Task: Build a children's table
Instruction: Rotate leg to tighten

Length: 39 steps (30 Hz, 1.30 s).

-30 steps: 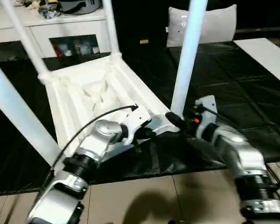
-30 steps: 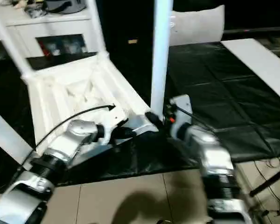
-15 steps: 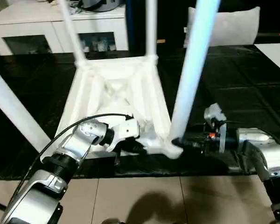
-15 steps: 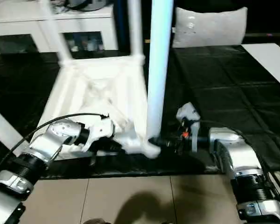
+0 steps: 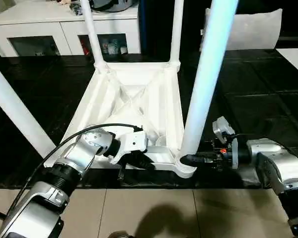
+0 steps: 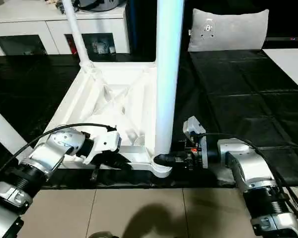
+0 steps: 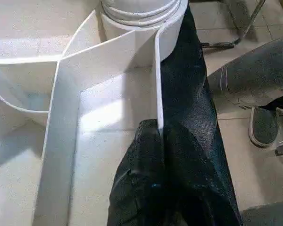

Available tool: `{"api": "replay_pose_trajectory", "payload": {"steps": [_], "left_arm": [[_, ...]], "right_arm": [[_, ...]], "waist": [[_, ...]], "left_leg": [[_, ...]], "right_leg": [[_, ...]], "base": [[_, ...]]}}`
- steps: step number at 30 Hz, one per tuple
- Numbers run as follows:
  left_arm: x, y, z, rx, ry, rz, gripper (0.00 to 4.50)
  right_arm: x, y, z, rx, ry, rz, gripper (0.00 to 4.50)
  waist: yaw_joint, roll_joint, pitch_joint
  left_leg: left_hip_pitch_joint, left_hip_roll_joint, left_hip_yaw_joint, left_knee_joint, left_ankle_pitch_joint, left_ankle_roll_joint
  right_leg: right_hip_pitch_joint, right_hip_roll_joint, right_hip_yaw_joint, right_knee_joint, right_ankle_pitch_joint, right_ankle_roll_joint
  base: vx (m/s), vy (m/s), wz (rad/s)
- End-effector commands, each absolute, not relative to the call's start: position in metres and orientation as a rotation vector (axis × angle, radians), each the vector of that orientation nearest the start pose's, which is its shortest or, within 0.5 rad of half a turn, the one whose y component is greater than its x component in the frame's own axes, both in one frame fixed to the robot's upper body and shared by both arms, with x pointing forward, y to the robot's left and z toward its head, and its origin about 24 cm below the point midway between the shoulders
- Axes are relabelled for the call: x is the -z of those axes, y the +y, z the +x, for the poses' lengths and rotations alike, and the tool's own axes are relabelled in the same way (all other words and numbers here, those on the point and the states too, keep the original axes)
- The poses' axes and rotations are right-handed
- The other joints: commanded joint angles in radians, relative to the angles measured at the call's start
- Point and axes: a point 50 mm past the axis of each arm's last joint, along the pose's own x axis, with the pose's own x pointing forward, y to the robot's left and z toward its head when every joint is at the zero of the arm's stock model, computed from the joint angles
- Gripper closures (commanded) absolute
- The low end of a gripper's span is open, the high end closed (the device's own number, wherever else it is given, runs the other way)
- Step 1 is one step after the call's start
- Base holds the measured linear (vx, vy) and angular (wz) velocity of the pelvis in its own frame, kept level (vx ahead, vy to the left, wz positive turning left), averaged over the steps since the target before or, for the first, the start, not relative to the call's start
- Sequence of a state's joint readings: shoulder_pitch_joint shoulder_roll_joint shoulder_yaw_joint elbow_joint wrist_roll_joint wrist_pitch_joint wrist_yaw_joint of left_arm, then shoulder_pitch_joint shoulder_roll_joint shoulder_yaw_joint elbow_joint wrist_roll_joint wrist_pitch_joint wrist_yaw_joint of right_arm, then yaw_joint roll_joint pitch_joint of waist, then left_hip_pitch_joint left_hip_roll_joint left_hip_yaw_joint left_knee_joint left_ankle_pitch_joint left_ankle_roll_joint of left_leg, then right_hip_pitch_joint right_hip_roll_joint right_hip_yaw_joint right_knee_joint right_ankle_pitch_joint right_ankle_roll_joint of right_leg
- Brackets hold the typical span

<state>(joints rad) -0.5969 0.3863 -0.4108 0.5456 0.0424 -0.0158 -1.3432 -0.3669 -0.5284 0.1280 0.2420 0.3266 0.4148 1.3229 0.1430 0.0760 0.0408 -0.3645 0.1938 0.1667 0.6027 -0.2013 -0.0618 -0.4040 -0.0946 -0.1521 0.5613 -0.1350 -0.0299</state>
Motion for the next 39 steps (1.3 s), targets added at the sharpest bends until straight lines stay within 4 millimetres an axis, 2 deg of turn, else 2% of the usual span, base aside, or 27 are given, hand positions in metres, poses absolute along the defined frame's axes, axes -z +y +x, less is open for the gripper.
{"api": "replay_pose_trajectory", "payload": {"steps": [1,5,7,8,9,10,13,14,15,16,17,18,19,20,21,22,23,24,25,26,28,30,32,34,35,36,39], "left_arm": [[-0.047,0.11,0.294,1.645,0.446,0.55,4.5],[-0.051,0.106,0.298,1.553,0.432,0.446,4.5],[-0.053,0.104,0.301,1.496,0.427,0.413,4.5],[-0.054,0.103,0.303,1.447,0.428,0.392,4.5],[-0.054,0.102,0.306,1.403,0.442,0.387,4.5],[-0.053,0.099,0.311,1.308,0.448,0.369,4.5],[-0.055,0.096,0.316,1.224,0.442,0.343,4.5],[-0.058,0.091,0.325,1.097,0.428,0.297,4.5],[-0.059,0.089,0.327,1.05,0.425,0.281,4.5],[-0.06,0.087,0.33,1.005,0.422,0.27,4.5],[-0.061,0.084,0.333,0.967,0.415,0.259,4.5],[-0.061,0.082,0.334,0.944,0.41,0.254,4.5],[-0.06,0.077,0.335,0.935,0.404,0.266,4.5],[-0.058,0.074,0.335,0.931,0.403,0.279,4.5],[-0.057,0.073,0.335,0.929,0.402,0.285,4.5],[-0.057,0.072,0.334,0.941,0.402,0.297,4.5],[-0.058,0.072,0.332,0.959,0.399,0.304,4.5],[-0.058,0.071,0.33,0.981,0.391,0.303,4.5],[-0.058,0.071,0.33,0.983,0.39,0.303,4.5],[-0.058,0.072,0.328,1.009,0.379,0.316,4.5],[-0.059,0.072,0.325,1.037,0.382,0.31,4.5],[-0.06,0.076,0.324,1.076,0.37,0.307,4.5],[-0.059,0.077,0.324,1.097,0.368,0.334,4.5],[-0.059,0.082,0.322,1.142,0.368,0.37,4.5],[-0.06,0.086,0.32,1.177,0.368,0.381,4.5],[-0.06,0.086,0.32,1.177,0.368,0.381,4.5],[-0.057,0.099,0.316,1.247,0.408,0.433,4.5]], "right_arm": [[-0.068,-0.173,0.271,-1.38,0.441,0.063,2.37],[-0.066,-0.155,0.274,-1.29,0.408,0.095,2.41],[-0.064,-0.147,0.28,-1.201,0.403,0.083,2.41],[-0.061,-0.141,0.284,-1.116,0.404,0.083,2.41],[-0.059,-0.138,0.287,-1.045,0.426,0.096,2.41],[-0.053,-0.132,0.294,-0.909,0.469,0.125,2.41],[-0.051,-0.128,0.299,-0.813,0.486,0.138,2.42],[-0.048,-0.122,0.309,-0.656,0.476,0.136,2.42],[-0.047,-0.121,0.312,-0.597,0.472,0.133,2.43],[-0.046,-0.12,0.315,-0.538,0.463,0.121,2.43],[-0.046,-0.12,0.317,-0.502,0.45,0.105,2.43],[-0.046,-0.119,0.318,-0.486,0.436,0.095,2.43],[-0.049,-0.118,0.319,-0.491,0.386,0.108,2.43],[-0.051,-0.117,0.32,-0.492,0.36,0.123,2.1],[-0.052,-0.117,0.32,-0.49,0.351,0.13,1.91],[-0.053,-0.117,0.319,-0.49,0.347,0.144,1.78],[-0.056,-0.118,0.319,-0.502,0.338,0.152,1.78],[-0.059,-0.118,0.317,-0.533,0.323,0.156,1.61],[-0.059,-0.118,0.317,-0.534,0.322,0.156,1.49],[-0.059,-0.119,0.316,-0.554,0.31,0.142,1.49],[-0.06,-0.121,0.314,-0.564,0.305,0.138,1.29],[-0.059,-0.129,0.308,-0.65,0.311,0.096,1.17],[-0.059,-0.135,0.306,-0.682,0.317,0.072,0.96],[-0.059,-0.147,0.305,-0.705,0.33,0.048,0.8],[-0.062,-0.153,0.305,-0.729,0.329,0.048,0.72],[-0.062,-0.153,0.305,-0.729,0.329,0.048,0.62],[-0.066,-0.164,0.302,-0.846,0.323,-0.032,0.36]], "waist": [[-0.004,-0.025,-0.073],[-0.01,-0.015,-0.07],[-0.021,-0.018,-0.065],[-0.025,-0.007,-0.063],[-0.05,-0.011,-0.057],[-0.057,-0.011,-0.054],[-0.106,-0.01,-0.051],[-0.113,0.004,-0.052],[-0.145,0.02,-0.046],[-0.156,0.021,-0.045],[-0.161,0.024,-0.045],[-0.159,0.03,-0.041],[-0.162,0.017,-0.038],[-0.171,0.0,-0.032],[-0.177,-0.013,-0.032],[-0.172,-0.004,-0.037],[-0.177,-0.001,-0.035],[-0.18,0.026,-0.05],[-0.18,0.026,-0.05],[-0.183,0.028,-0.051],[-0.181,0.019,-0.052],[-0.171,0.011,-0.057],[-0.164,0.015,-0.061],[-0.148,0.01,-0.07],[-0.145,-0.009,-0.071],[-0.133,0.005,-0.071],[-0.117,0.013,-0.078]], "left_leg": [[0.005,0.042,-0.007,-0.064,-0.114,0.092],[0.006,0.042,-0.008,-0.068,-0.13,0.075],[0.005,0.033,-0.007,-0.069,-0.164,0.058],[0.009,0.031,-0.008,-0.07,-0.185,0.051],[0.011,0.022,-0.01,-0.071,-0.236,0.025],[0.012,0.02,-0.013,-0.071,-0.252,0.016],[0.025,0.009,-0.019,-0.059,-0.333,0.009],[0.027,0.009,-0.021,-0.059,-0.346,0.014],[0.029,0.031,-0.031,-0.069,-0.427,0.017],[0.03,0.044,-0.04,-0.078,-0.473,0.019],[0.023,0.059,-0.048,-0.091,-0.516,0.021],[0.02,0.092,-0.061,-0.122,-0.604,0.02],[0.034,0.078,-0.053,-0.12,-0.643,0.006],[0.069,0.006,-0.023,-0.058,-0.561,0.001],[0.065,-0.035,-0.006,-0.012,-0.419,0.023],[0.063,-0.032,-0.005,-0.015,-0.388,0.038],[0.047,-0.024,-0.01,-0.023,-0.378,0.049],[0.019,0.022,-0.044,-0.057,-0.39,0.041],[0.019,0.022,-0.044,-0.057,-0.39,0.041],[0.004,0.047,-0.06,-0.079,-0.421,0.041],[0.012,0.029,-0.048,-0.076,-0.394,0.034],[-0.004,0.019,-0.044,-0.07,-0.293,0.057],[-0.007,0.021,-0.042,-0.067,-0.256,0.072],[-0.017,0.025,-0.041,-0.062,-0.155,0.101],[-0.018,0.026,-0.04,-0.061,-0.139,0.108],[-0.019,0.027,-0.037,-0.058,-0.105,0.124],[-0.019,0.03,-0.038,-0.053,-0.068,0.133]], "right_leg": [[0.058,-0.069,0.058,-0.062,-0.382,-0.096],[0.056,-0.068,0.057,-0.067,-0.399,-0.095],[0.058,-0.065,0.05,-0.079,-0.464,-0.071],[0.055,-0.065,0.047,-0.082,-0.493,-0.063],[0.057,-0.059,0.036,-0.097,-0.559,-0.031],[0.056,-0.058,0.031,-0.1,-0.582,-0.021],[0.054,-0.055,-0.001,-0.133,-0.667,0.047],[0.055,-0.054,-0.004,-0.134,-0.659,0.05],[0.064,-0.049,-0.023,-0.143,-0.621,0.043],[0.074,-0.048,-0.031,-0.138,-0.595,0.047],[0.086,-0.046,-0.024,-0.119,-0.558,0.05],[0.096,-0.049,0.008,-0.068,-0.466,0.029],[0.08,-0.054,0.026,-0.07,-0.479,0.014],[0.033,-0.061,-0.005,-0.148,-0.702,0.044],[0.027,-0.07,-0.047,-0.184,-0.832,0.101],[0.036,-0.073,-0.051,-0.19,-0.832,0.117],[0.049,-0.068,-0.061,-0.187,-0.806,0.132],[0.088,-0.071,-0.05,-0.151,-0.645,0.119],[0.088,-0.071,-0.05,-0.151,-0.645,0.119],[0.095,-0.071,-0.028,-0.121,-0.529,0.077],[0.08,-0.079,-0.013,-0.117,-0.459,-0.004],[0.087,-0.076,-0.007,-0.107,-0.432,-0.03],[0.087,-0.077,0.001,-0.101,-0.409,-0.036],[0.086,-0.079,0.012,-0.079,-0.296,-0.075],[0.086,-0.076,0.014,-0.078,-0.286,-0.076],[0.086,-0.08,0.018,-0.067,-0.266,-0.094],[0.085,-0.077,0.02,-0.056,-0.21,-0.105]], "base": [[0.0,0.0,0.0],[0.0,0.0,0.0],[0.0,0.0,0.0],[0.0,0.0,0.0],[0.0,0.0,0.0],[0.0,0.0,0.0],[0.0,0.0,0.0],[0.0,0.0,0.0],[0.0,0.0,0.0],[0.0,0.0,0.0],[0.0,0.0,0.0],[0.0,0.0,0.0],[0.0,0.0,0.0],[0.0,0.0,0.0],[0.0,0.0,0.0],[0.0,0.0,0.0],[0.0,0.0,0.0],[0.0,0.0,0.0],[0.059,0.022,-0.01],[0.0,0.0,0.0],[0.0,0.0,0.0],[0.0,0.0,0.0],[0.0,0.0,0.0],[0.0,0.0,0.0],[0.0,0.0,0.0],[0.0,0.0,0.0],[0.0,0.0,0.0]]}}
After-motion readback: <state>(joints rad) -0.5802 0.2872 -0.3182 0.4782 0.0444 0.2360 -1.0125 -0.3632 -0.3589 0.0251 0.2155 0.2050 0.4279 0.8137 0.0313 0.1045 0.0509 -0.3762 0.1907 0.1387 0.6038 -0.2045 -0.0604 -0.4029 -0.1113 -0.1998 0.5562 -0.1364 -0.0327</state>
